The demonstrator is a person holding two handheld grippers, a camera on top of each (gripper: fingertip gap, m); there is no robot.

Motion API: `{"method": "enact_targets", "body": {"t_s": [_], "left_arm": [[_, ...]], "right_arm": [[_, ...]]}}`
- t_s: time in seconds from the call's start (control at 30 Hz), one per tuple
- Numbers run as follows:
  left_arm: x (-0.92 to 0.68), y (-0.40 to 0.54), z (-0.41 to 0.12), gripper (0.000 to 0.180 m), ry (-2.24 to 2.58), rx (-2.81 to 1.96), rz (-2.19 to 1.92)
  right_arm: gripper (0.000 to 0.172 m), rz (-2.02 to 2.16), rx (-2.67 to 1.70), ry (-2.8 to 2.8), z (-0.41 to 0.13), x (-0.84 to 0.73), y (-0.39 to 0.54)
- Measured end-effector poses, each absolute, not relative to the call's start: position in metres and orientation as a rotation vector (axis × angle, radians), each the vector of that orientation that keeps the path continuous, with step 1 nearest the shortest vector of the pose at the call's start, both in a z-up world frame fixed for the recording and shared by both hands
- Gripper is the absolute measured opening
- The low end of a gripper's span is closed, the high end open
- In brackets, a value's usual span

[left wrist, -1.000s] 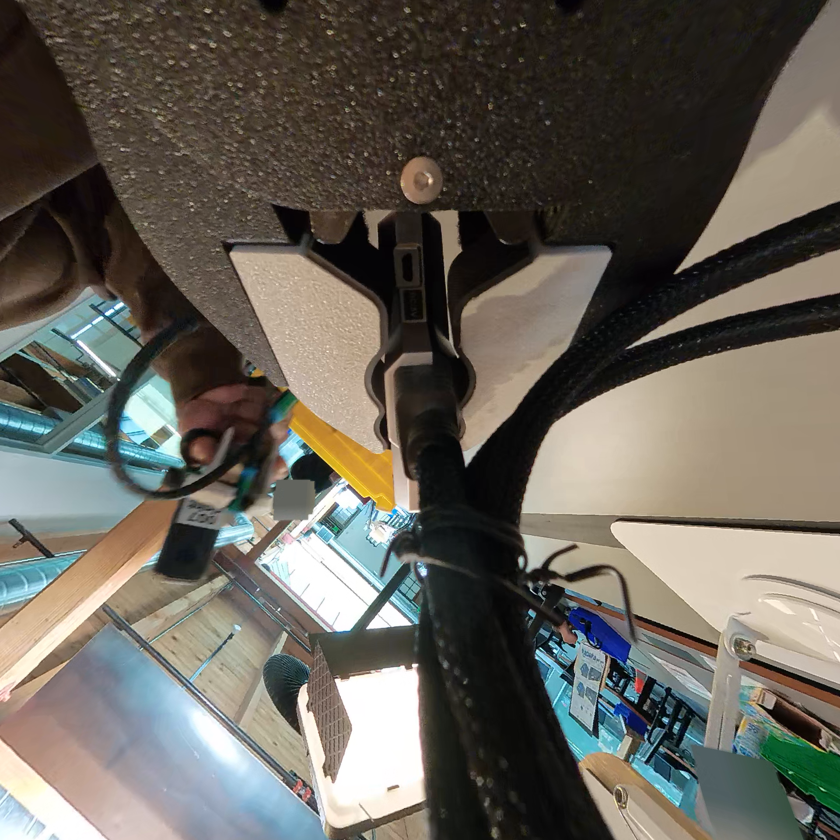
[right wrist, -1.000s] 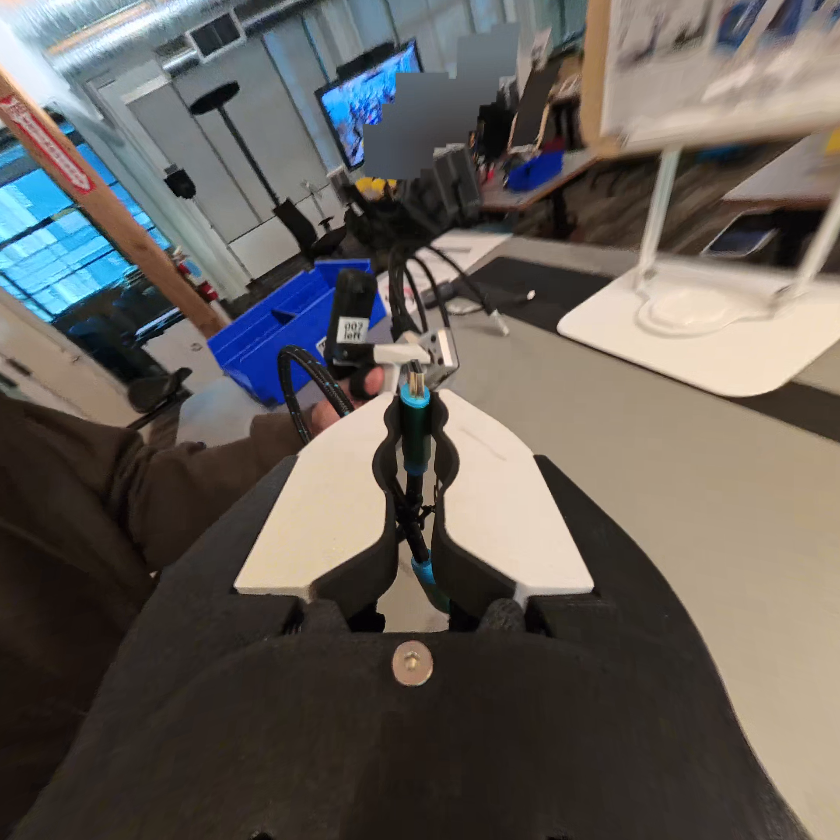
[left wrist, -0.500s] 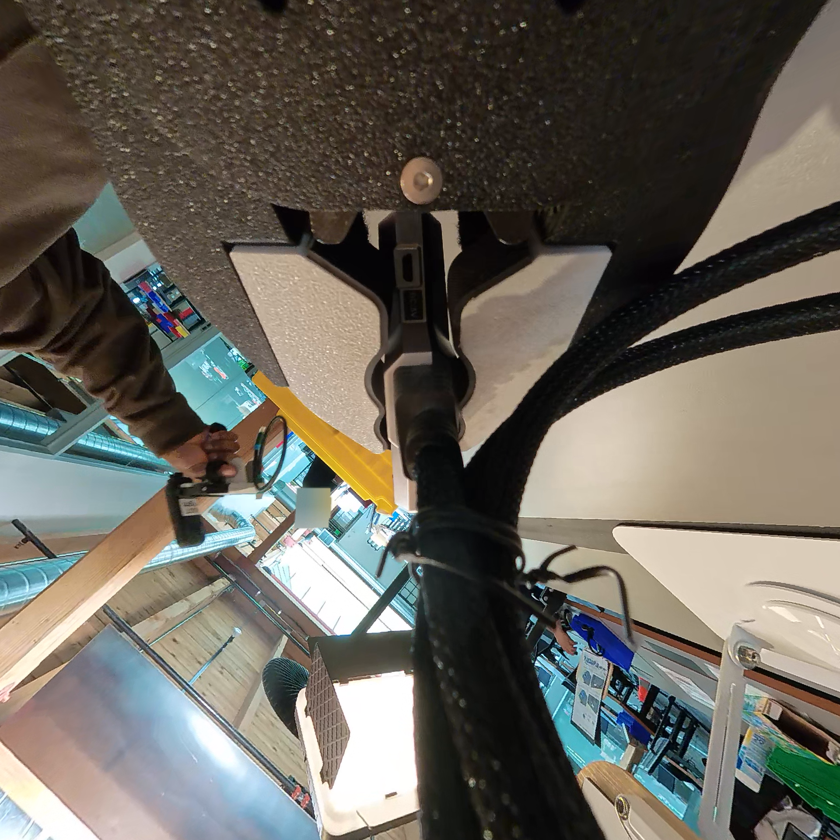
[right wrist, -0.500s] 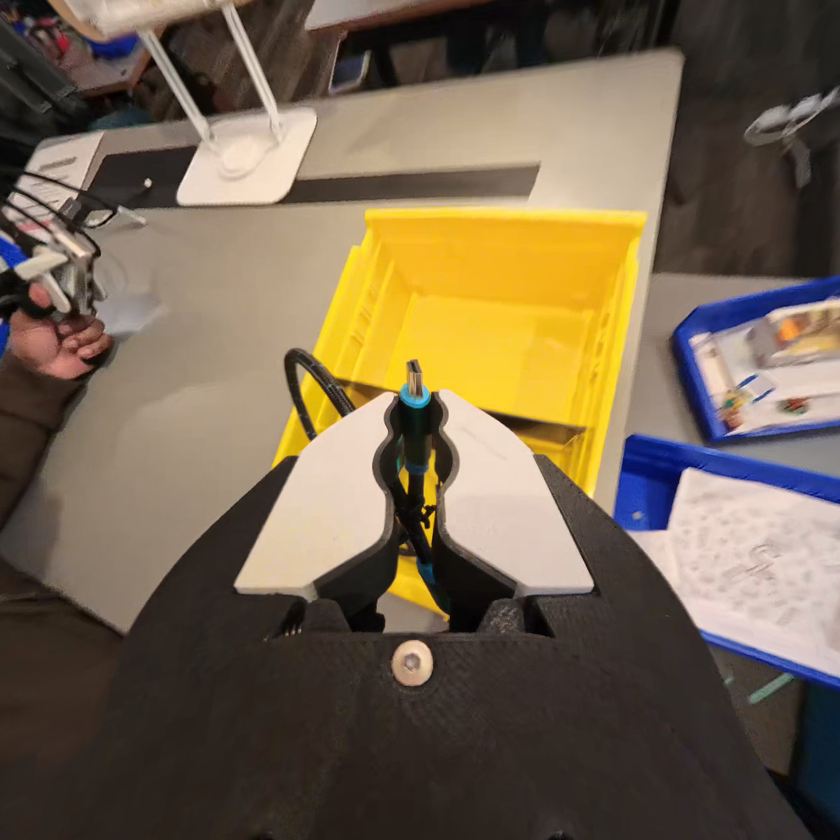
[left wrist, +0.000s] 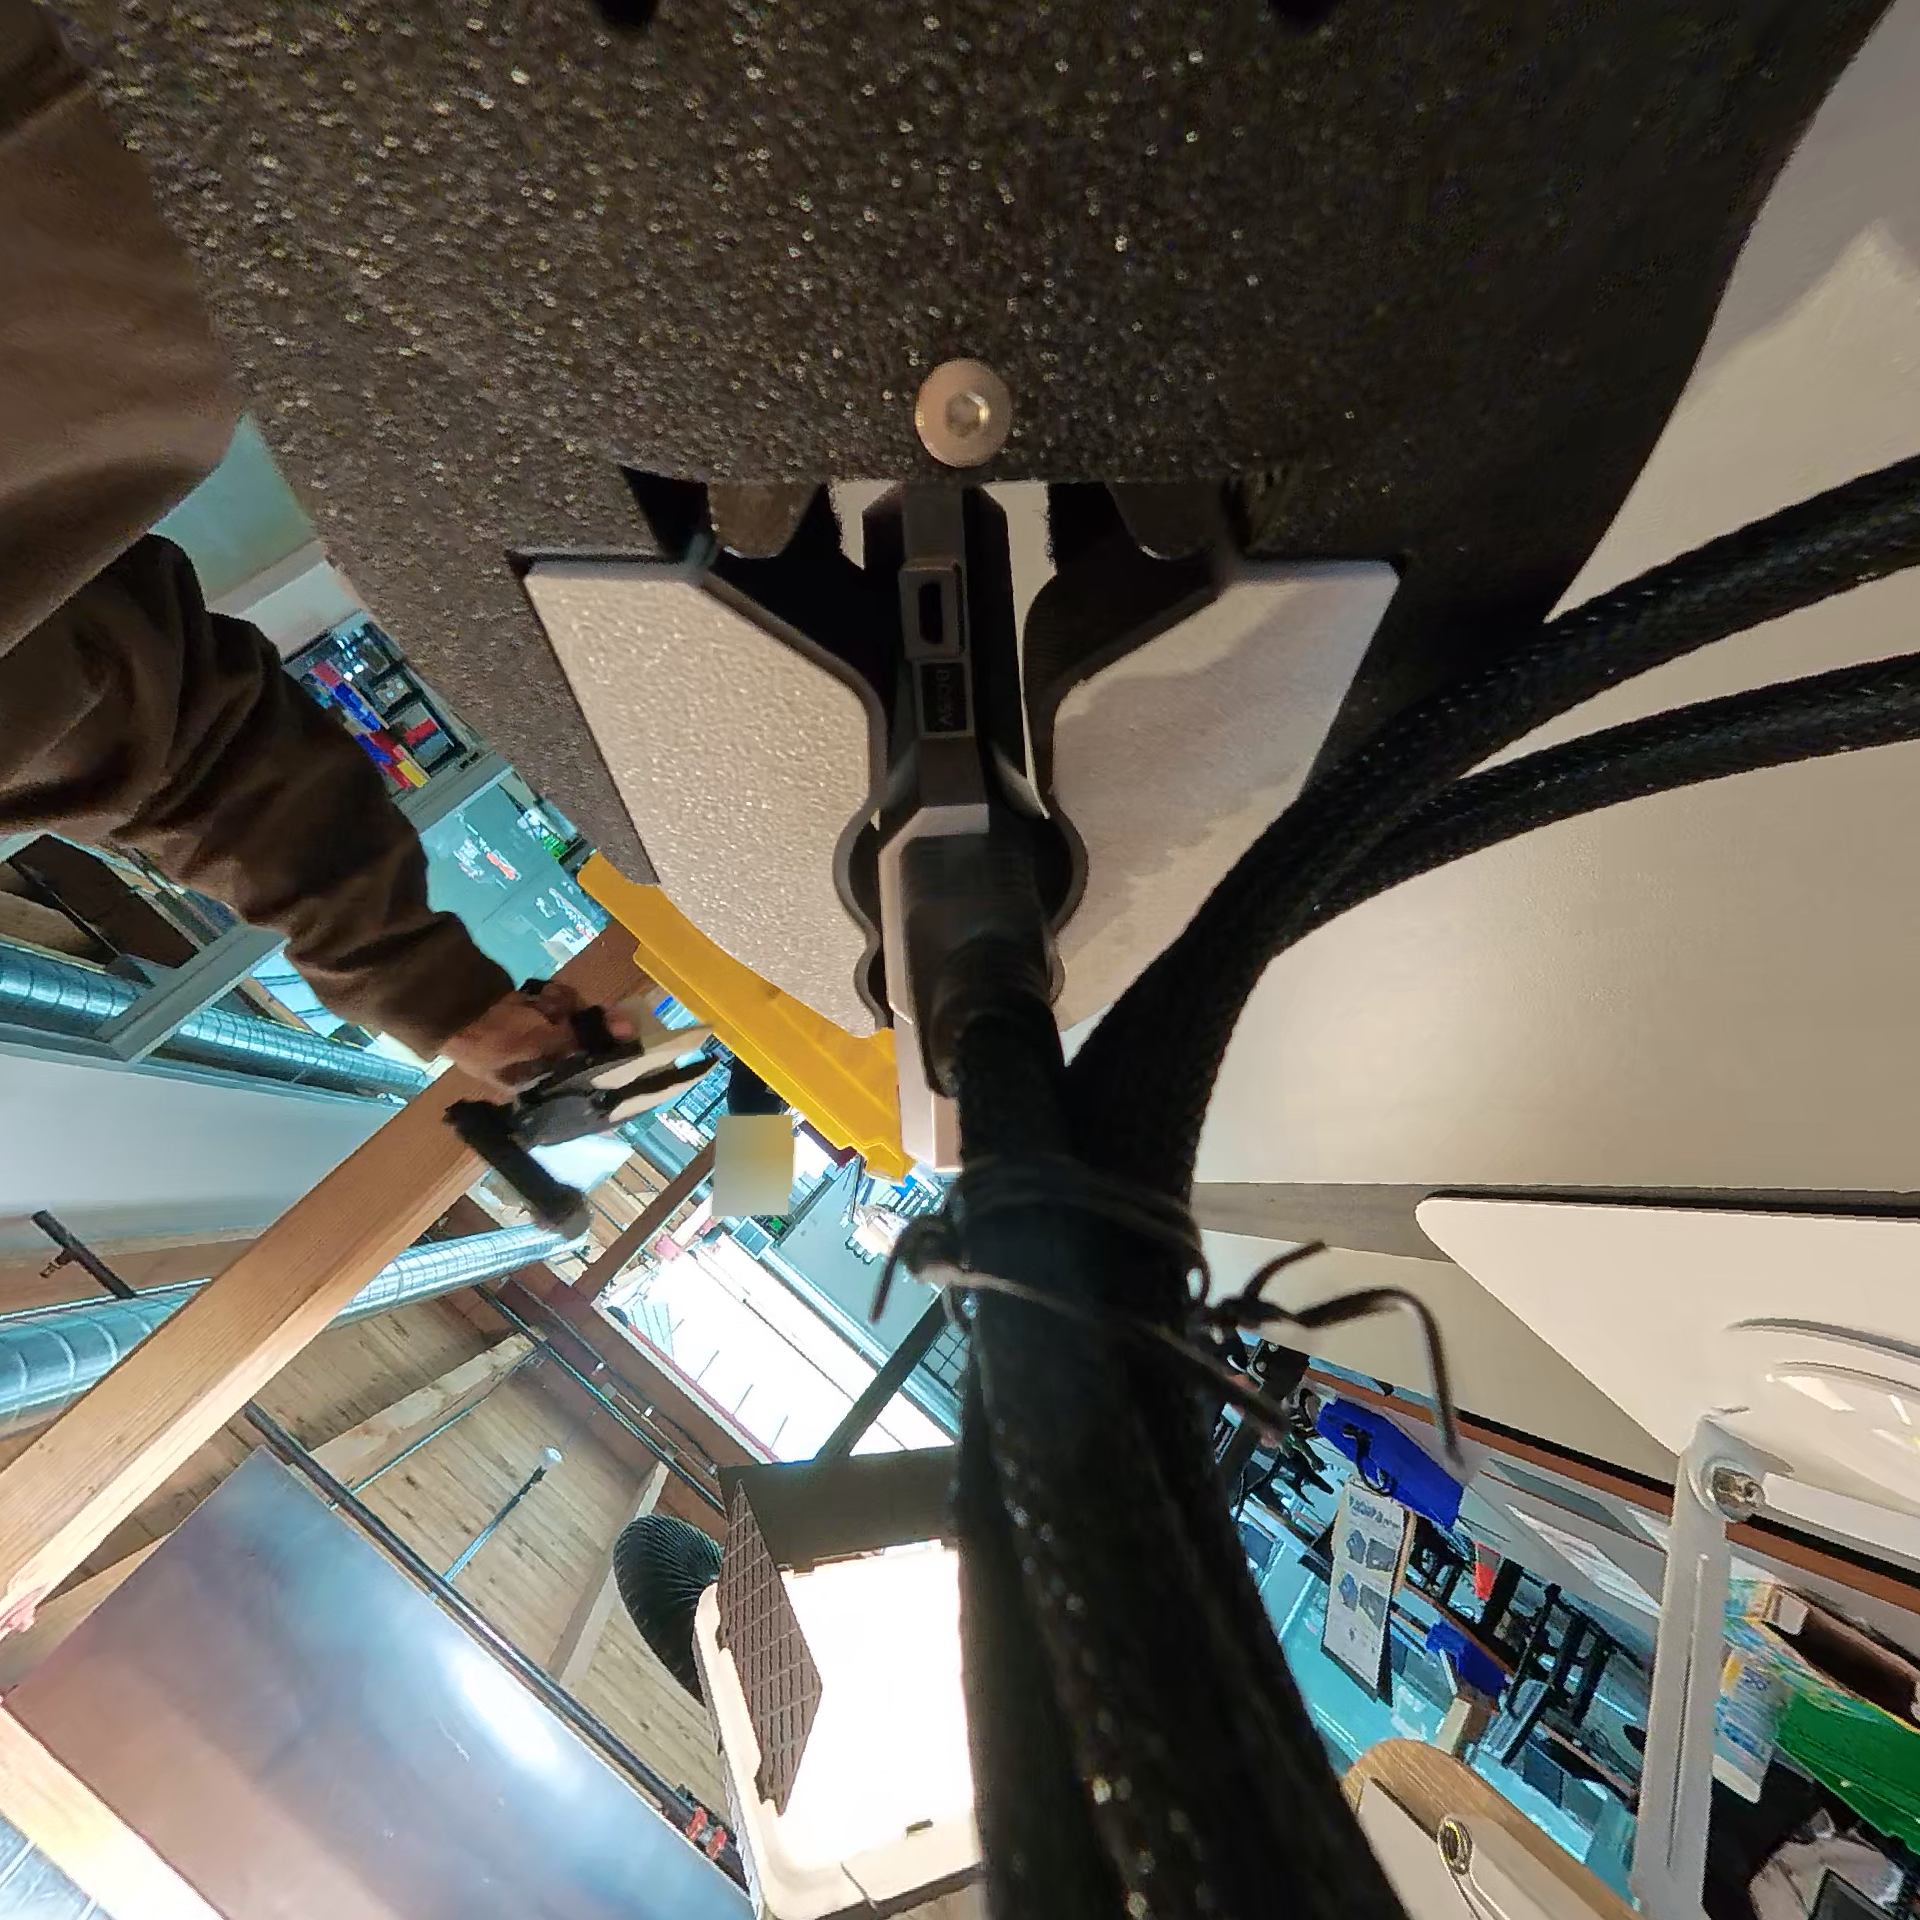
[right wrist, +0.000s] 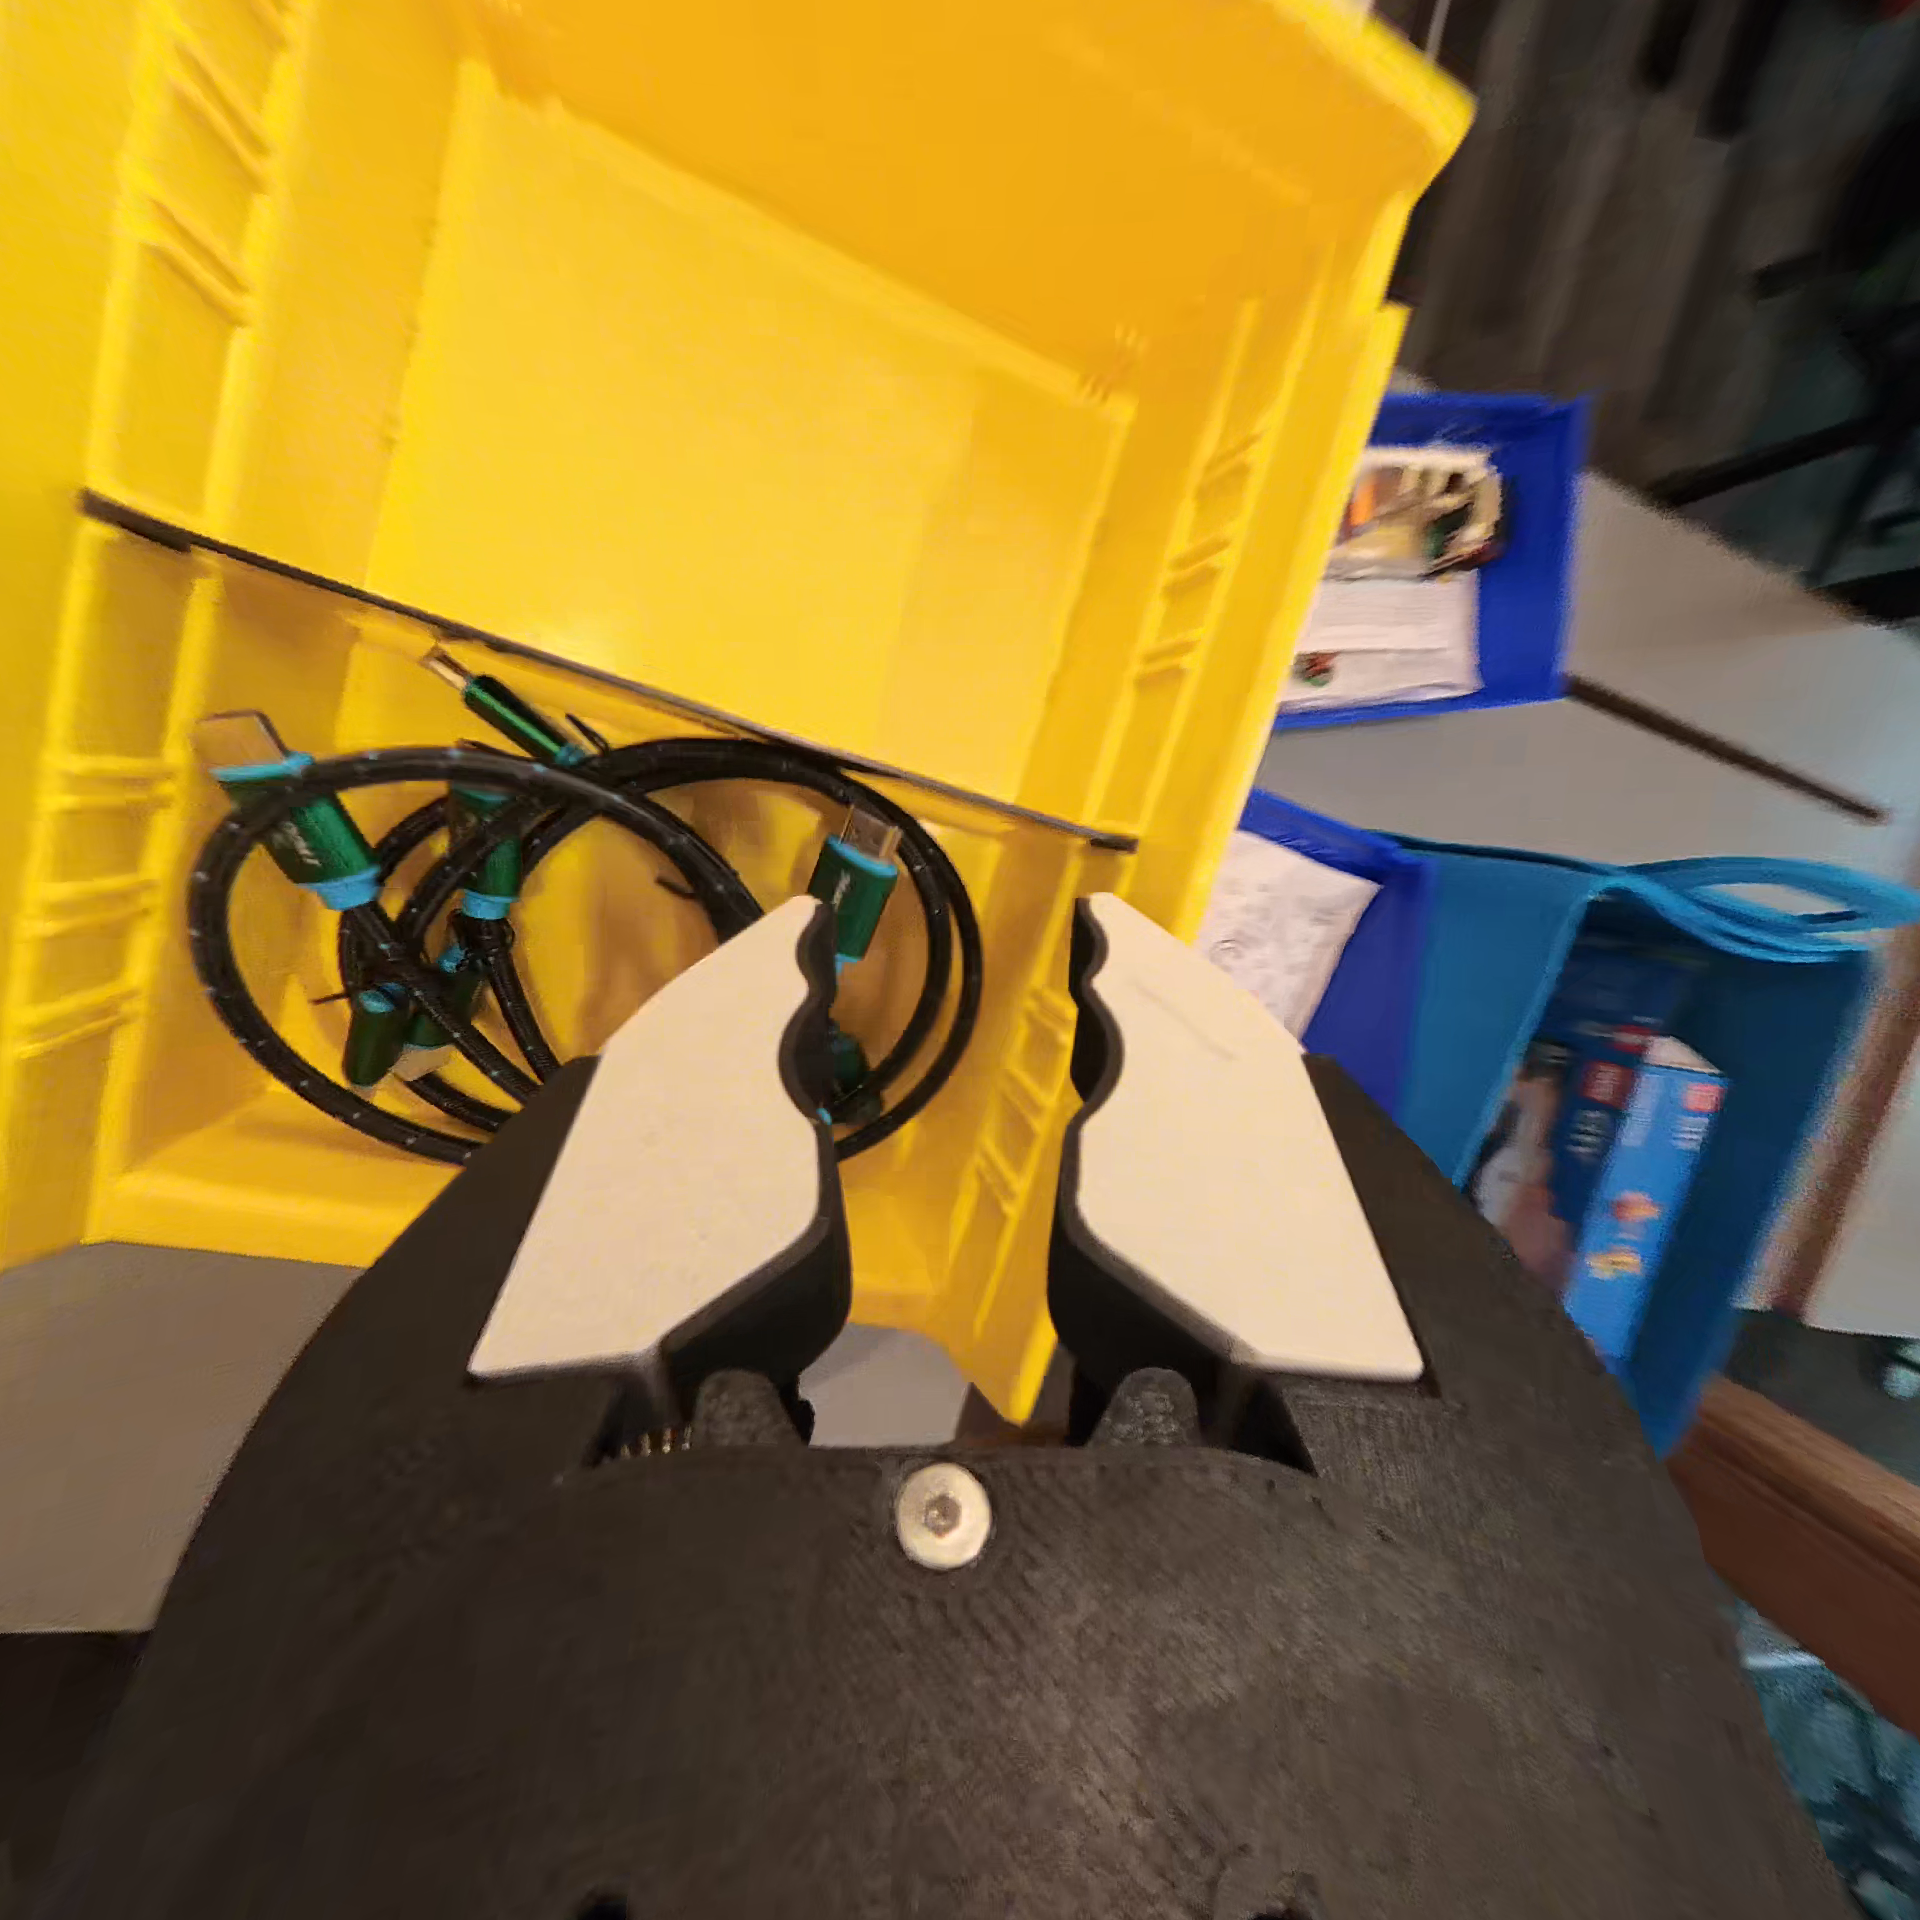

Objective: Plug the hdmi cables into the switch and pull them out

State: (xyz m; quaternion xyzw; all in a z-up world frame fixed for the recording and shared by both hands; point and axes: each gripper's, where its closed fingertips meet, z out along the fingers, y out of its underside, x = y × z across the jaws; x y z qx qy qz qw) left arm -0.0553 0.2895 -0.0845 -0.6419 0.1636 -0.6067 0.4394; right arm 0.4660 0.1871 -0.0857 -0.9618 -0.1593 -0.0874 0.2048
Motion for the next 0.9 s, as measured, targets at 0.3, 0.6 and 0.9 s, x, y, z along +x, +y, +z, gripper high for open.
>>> {"method": "enact_targets", "body": {"t_s": [0.3, 0.6, 0.9], "left_arm": [[-0.032, 0.278, -0.094, 0.024, 0.601, -1.660, -1.355], [0.004, 0.234, -0.102, 0.024, 1.038, -1.585, -1.196], [0.012, 0.219, -0.112, 0.026, 1.211, -1.564, -1.151]], "right_arm": [[0.044, -0.133, -2.241, -0.872, -0.002, 0.269, 0.220], [0.059, 0.638, -1.964, -1.081, -0.038, 0.017, 0.262], [0.049, 1.088, -1.875, -1.224, -0.044, -0.070, 0.243]]}}
